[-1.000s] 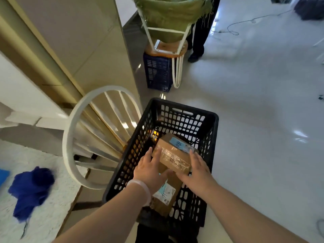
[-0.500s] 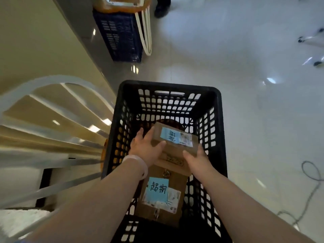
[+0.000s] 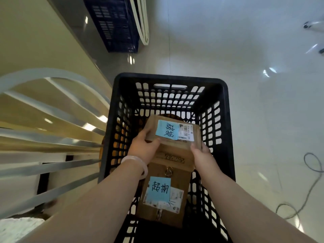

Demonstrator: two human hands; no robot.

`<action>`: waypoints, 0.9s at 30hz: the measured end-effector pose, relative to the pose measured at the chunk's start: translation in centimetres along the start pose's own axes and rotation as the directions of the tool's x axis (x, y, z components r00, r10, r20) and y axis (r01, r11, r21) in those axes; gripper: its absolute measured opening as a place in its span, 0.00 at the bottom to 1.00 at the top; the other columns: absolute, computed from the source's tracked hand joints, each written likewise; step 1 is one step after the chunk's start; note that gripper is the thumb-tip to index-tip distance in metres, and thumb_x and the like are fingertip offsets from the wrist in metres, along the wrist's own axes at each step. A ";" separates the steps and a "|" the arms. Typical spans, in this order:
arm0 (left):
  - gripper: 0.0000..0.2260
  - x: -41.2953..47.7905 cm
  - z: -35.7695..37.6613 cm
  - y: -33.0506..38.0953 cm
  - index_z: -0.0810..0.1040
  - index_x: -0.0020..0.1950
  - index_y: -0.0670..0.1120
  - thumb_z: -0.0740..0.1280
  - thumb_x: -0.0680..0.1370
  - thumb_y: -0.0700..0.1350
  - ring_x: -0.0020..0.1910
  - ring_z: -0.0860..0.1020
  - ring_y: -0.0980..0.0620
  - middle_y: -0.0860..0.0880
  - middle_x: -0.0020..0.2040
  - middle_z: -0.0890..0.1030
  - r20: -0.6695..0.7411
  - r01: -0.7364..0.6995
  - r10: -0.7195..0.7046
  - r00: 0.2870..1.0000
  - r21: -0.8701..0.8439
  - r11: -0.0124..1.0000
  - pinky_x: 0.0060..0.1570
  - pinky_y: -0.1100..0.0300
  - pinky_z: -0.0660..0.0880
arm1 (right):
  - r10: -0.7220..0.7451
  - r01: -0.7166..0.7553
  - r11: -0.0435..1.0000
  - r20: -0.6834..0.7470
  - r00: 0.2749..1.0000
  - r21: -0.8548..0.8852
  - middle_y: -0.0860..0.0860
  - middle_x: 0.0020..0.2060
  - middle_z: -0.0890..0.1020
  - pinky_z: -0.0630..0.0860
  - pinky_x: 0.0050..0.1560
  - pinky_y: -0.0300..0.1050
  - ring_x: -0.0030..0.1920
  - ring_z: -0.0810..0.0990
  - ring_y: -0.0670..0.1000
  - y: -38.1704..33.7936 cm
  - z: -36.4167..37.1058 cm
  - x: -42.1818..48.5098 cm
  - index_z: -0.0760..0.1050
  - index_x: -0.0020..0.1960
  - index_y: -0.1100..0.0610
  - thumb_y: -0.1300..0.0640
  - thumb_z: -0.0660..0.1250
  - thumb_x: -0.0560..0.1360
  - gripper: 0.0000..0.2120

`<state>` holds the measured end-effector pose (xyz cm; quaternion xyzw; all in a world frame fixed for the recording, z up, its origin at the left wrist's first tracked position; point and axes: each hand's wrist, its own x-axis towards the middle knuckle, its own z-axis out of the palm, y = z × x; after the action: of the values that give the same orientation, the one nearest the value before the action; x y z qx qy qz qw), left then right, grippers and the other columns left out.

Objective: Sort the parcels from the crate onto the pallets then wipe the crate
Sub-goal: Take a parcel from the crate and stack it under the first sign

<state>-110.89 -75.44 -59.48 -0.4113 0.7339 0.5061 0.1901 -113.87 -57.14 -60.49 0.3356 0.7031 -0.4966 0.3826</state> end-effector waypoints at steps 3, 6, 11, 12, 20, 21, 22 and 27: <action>0.25 -1.6 -1.1 0.9 0.66 0.73 0.61 0.69 0.78 0.50 0.57 0.70 0.54 0.53 0.71 0.68 -0.031 -0.032 0.030 0.999 -0.070 0.997 0.44 0.66 0.68 | -0.098 0.097 0.995 0.017 0.995 0.031 0.49 0.61 0.77 0.77 0.59 0.58 0.58 0.78 0.53 -0.9 0.1 -2.1 0.58 0.76 0.39 0.45 0.61 0.81 0.26; 0.25 -3.7 -2.6 2.2 0.66 0.72 0.63 0.69 0.78 0.49 0.55 0.70 0.55 0.54 0.68 0.69 -0.085 -0.061 0.049 0.995 -0.134 0.989 0.37 0.68 0.65 | -0.184 0.183 0.980 0.011 0.983 0.081 0.49 0.62 0.77 0.78 0.52 0.50 0.59 0.78 0.52 -2.5 0.2 -4.7 0.60 0.76 0.40 0.48 0.62 0.81 0.25; 0.26 -7.9 -4.4 4.7 0.65 0.73 0.62 0.69 0.78 0.49 0.58 0.69 0.55 0.57 0.63 0.68 -0.159 -0.170 0.141 0.977 -0.188 0.967 0.47 0.65 0.67 | -0.381 0.380 0.923 -0.001 0.925 0.052 0.49 0.66 0.73 0.70 0.43 0.40 0.60 0.73 0.49 -5.5 -1.5 -9.0 0.59 0.77 0.42 0.49 0.61 0.82 0.25; 0.26 -9.0 -4.6 5.2 0.65 0.73 0.61 0.70 0.77 0.50 0.59 0.69 0.56 0.58 0.63 0.68 -0.166 -0.194 0.162 0.973 -0.194 0.962 0.51 0.63 0.68 | -0.409 0.408 0.912 0.002 0.913 0.048 0.49 0.66 0.72 0.69 0.44 0.40 0.59 0.72 0.48 -5.9 -2.1 -9.8 0.59 0.77 0.42 0.50 0.61 0.82 0.25; 0.37 -16.2 -4.1 7.7 0.57 0.77 0.64 0.73 0.74 0.50 0.67 0.69 0.50 0.51 0.73 0.65 -0.159 -0.248 0.222 0.962 -0.168 0.954 0.58 0.54 0.73 | -0.572 0.574 0.819 0.045 0.819 -0.024 0.50 0.68 0.72 0.70 0.43 0.38 0.59 0.73 0.49 -7.6 -8.6 -15.8 0.62 0.77 0.44 0.54 0.62 0.82 0.25; 0.38 -17.0 -4.0 8.0 0.55 0.78 0.64 0.73 0.75 0.50 0.69 0.69 0.48 0.51 0.74 0.64 -0.167 -0.256 0.230 0.959 -0.156 0.954 0.61 0.52 0.72 | -0.590 0.593 0.805 0.060 0.805 -0.034 0.50 0.68 0.73 0.71 0.44 0.39 0.60 0.73 0.49 -7.7 -9.3 -16.3 0.62 0.76 0.44 0.54 0.62 0.82 0.25; 0.39 -17.7 -4.0 8.3 0.53 0.78 0.64 0.73 0.75 0.50 0.71 0.68 0.48 0.50 0.75 0.63 -0.173 -0.264 0.238 0.956 -0.144 0.954 0.64 0.50 0.71 | -0.609 0.613 0.788 0.078 0.789 -0.047 0.49 0.68 0.73 0.71 0.46 0.39 0.61 0.73 0.49 -7.8 -9.9 -16.9 0.62 0.76 0.43 0.53 0.62 0.81 0.25; 0.39 -20.7 -3.0 9.7 0.50 0.79 0.64 0.71 0.77 0.47 0.66 0.70 0.52 0.52 0.74 0.65 -0.219 -0.319 0.265 0.939 -0.269 0.909 0.65 0.50 0.73 | -0.712 0.719 0.691 0.099 0.695 -0.074 0.49 0.67 0.73 0.73 0.60 0.50 0.63 0.72 0.50 -8.7 -12.1 -19.3 0.63 0.76 0.45 0.48 0.66 0.79 0.27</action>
<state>-105.96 -68.20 -38.13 -0.3638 0.7158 0.5958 -0.0189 -114.46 -49.86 -37.23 -0.0012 0.7914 -0.5782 0.1983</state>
